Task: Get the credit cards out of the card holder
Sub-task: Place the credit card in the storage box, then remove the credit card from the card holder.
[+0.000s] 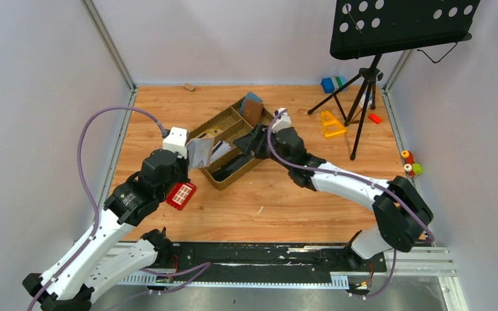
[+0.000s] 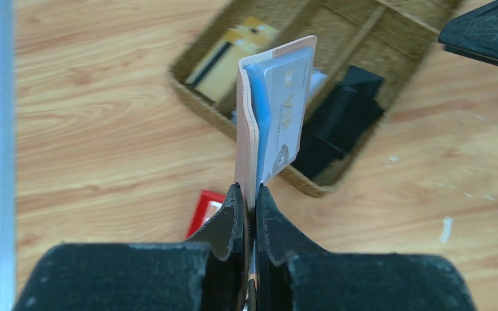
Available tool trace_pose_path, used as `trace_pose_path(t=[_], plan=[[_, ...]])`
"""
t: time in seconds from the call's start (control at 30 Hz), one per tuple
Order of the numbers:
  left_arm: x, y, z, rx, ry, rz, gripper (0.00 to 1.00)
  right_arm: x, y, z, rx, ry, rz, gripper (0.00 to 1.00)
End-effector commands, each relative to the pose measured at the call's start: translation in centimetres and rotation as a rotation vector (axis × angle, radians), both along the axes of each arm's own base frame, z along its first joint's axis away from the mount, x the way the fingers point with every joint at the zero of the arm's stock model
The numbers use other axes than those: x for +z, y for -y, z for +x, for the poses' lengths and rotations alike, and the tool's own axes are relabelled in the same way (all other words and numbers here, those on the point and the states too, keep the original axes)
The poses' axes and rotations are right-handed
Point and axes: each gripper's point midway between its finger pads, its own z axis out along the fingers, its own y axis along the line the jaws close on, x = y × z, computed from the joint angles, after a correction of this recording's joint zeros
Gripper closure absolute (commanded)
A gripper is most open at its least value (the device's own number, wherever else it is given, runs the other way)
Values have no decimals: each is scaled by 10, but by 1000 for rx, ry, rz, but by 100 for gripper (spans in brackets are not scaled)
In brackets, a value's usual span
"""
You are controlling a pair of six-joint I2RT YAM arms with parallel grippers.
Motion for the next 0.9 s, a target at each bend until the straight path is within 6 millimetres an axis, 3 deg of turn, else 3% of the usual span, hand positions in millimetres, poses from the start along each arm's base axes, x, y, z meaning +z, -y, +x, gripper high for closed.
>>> trace_pose_path(t=[0.0,0.13,0.2,0.3,0.47,0.7,0.87], plan=[[17,49,-13,-192,-12,-234,100,41,7,-44,359,251,82,38],[16,86,-25,-311,-33,-461,100,41,25,-83,524,233,129,35],[15,103,-33,-372,-55,-567,100,39,35,-106,596,235,127,26],[7,131,-51,-504,-121,-714,100,38,50,-128,616,266,105,1],[3,157,-68,-632,-181,-895,100,36,67,-154,639,300,99,2],[28,168,-79,-757,-149,-977,100,22,96,-144,463,243,-27,8],[36,167,-83,-781,-119,-1007,100,13,103,-145,433,222,-58,9]])
